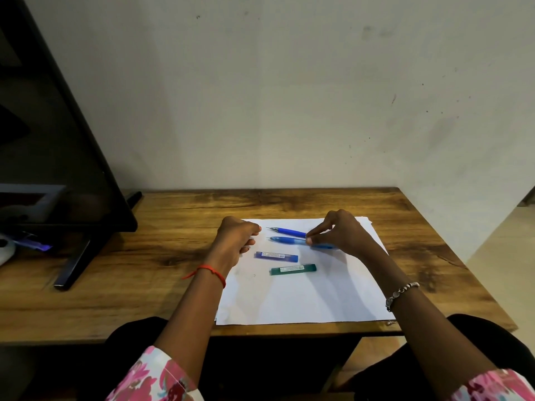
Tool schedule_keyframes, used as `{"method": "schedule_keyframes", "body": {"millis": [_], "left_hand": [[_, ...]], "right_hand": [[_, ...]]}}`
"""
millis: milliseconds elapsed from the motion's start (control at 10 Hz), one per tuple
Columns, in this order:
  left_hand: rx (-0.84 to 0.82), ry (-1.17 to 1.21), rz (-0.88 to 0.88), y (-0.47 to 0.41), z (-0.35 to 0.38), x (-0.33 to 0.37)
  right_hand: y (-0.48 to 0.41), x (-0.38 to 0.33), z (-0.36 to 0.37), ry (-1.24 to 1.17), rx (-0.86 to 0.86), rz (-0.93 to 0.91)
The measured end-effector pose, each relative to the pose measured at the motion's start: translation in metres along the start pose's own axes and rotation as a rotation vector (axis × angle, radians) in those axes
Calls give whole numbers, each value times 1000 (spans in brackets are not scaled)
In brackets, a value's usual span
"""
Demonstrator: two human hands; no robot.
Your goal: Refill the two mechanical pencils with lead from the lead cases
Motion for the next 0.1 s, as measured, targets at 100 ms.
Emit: {"method": "schedule_keyframes", "body": {"millis": [100], "left_hand": [[42, -3, 29, 0, 0, 0]], "right_hand": [[1, -2, -2, -61, 38, -1]]}}
Point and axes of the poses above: each hand's wrist, its own y-axis away from the middle knuckle, its own z-axis out of the palm, x = y × z, the point moved 1 cm from there along -y, towards the middle knuckle, and after that the axes turned 15 degrees about -z, right-handed, at the moved point
